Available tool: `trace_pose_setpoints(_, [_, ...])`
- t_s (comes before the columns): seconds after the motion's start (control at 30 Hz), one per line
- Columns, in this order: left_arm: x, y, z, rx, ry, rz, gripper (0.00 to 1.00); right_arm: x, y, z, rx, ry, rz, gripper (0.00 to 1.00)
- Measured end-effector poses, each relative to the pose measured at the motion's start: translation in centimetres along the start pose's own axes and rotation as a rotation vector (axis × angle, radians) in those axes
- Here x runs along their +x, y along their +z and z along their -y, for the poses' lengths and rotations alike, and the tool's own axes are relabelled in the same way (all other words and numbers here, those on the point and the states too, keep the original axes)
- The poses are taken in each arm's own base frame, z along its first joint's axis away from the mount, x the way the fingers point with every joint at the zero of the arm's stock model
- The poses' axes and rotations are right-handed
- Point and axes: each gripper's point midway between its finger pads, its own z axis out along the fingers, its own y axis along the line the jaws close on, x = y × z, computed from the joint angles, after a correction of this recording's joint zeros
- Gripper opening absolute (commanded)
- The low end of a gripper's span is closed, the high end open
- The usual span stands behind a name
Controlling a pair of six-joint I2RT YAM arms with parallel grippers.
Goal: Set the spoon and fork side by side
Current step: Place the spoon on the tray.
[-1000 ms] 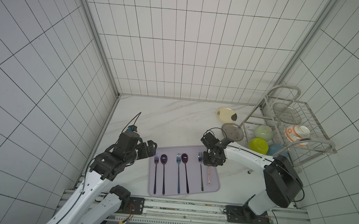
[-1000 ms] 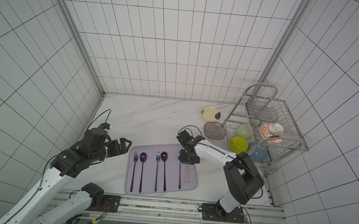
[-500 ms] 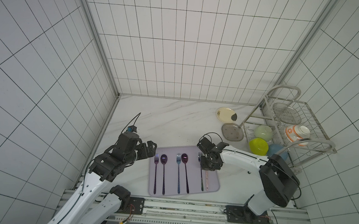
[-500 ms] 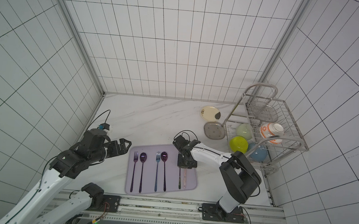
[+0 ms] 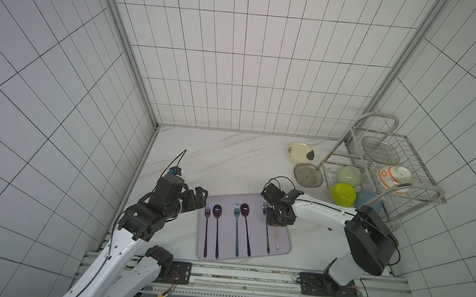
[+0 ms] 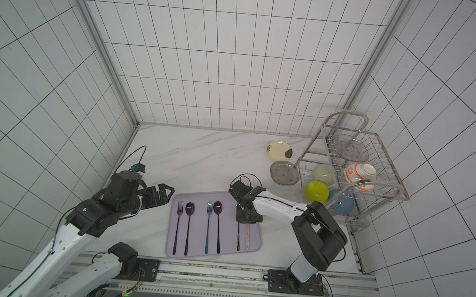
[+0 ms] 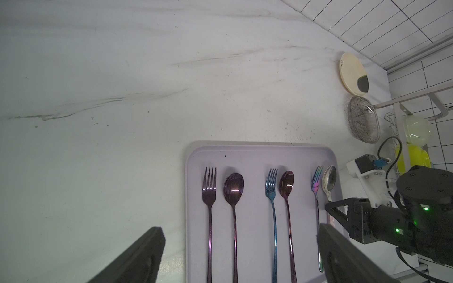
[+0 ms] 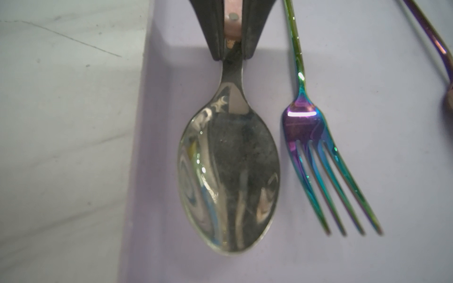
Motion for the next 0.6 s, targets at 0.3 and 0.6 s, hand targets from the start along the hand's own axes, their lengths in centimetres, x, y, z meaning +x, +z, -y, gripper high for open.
trace_pose_setpoints(0.3, [-0.02,-0.06,0.01,0.002,0.000,0.003,0.98,-0.05,0.04,-0.05,0.002,-0.018,-0.003,0.16])
trace_pose_setpoints(0.6, [-0.02,-0.06,0.00,0.001,0.000,0.003,0.98,0.24,0.04,0.07,0.008,-0.033,-0.014,0.34])
